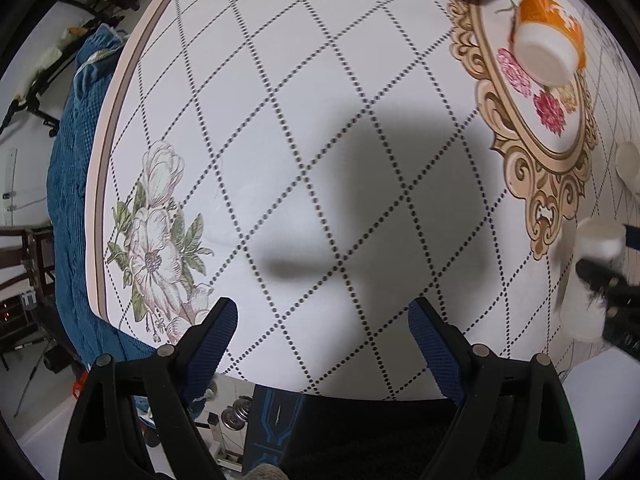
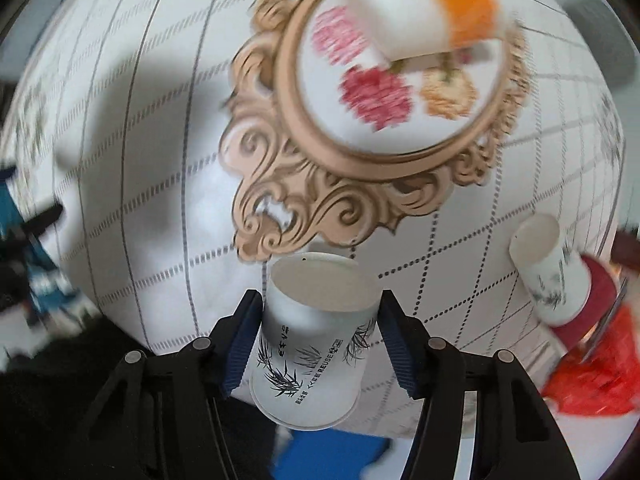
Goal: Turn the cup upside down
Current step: 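Rotate the held white paper cup with the right gripper, rim facing down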
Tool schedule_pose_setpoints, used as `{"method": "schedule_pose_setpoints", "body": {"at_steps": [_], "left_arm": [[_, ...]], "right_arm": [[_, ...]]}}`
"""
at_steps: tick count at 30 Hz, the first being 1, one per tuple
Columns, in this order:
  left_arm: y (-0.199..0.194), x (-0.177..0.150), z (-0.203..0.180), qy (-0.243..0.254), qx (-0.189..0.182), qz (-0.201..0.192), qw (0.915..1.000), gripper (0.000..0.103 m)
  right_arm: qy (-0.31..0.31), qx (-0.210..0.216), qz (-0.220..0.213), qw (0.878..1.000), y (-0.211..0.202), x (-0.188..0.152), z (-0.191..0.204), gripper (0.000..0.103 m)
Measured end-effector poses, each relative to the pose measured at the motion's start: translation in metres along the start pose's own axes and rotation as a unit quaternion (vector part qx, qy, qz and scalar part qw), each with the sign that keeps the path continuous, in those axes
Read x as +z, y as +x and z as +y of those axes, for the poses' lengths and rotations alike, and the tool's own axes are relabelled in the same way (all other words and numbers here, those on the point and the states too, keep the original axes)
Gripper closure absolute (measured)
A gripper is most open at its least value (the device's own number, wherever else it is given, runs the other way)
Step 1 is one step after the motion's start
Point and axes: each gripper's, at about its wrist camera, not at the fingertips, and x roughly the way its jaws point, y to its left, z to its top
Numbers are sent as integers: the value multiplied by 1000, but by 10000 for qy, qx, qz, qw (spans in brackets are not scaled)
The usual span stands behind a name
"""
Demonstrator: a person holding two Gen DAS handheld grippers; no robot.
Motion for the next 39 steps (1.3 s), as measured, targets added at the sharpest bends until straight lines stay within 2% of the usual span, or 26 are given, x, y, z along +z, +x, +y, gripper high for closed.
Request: {"method": "schedule_pose_setpoints", "body": {"at_steps": [4,10,14,18,21,30,32,34,39], "left_arm": [[-3,3,-15,109,27,12,9999,16],[-7,10,-39,297,149,-15,9994,16],[-10,14,-54,363,193,-24,9992,16],[-13,18,-70,440,219,-46,9988,16],[-17,20,-85,531,248,-96,9982,16],[-32,14,-115,708,249,-343,9966,16],[-37,12,-115,722,249,-397,9963,16],[-44,11,-111,718,244,-481,9960,16],[-63,-1,-110,731,192,-753,9943,16]], "right_arm": [[632,179,-733,9951,-25,-18,-18,42],[1375,304,-1705,9753,-44,-39,-37,42],[1811,142,-2422,9531,-41,-35,-16,42],[1755,-128,-2842,9425,-31,-42,4,42],[1575,-229,-2919,9431,-28,-46,14,42],[1787,37,-2717,9456,-16,-59,16,40],[1851,96,-2702,9448,-18,-62,17,32],[1955,138,-2728,9419,-23,-69,15,18],[2271,192,-2753,9340,-39,-94,11,13]]}}
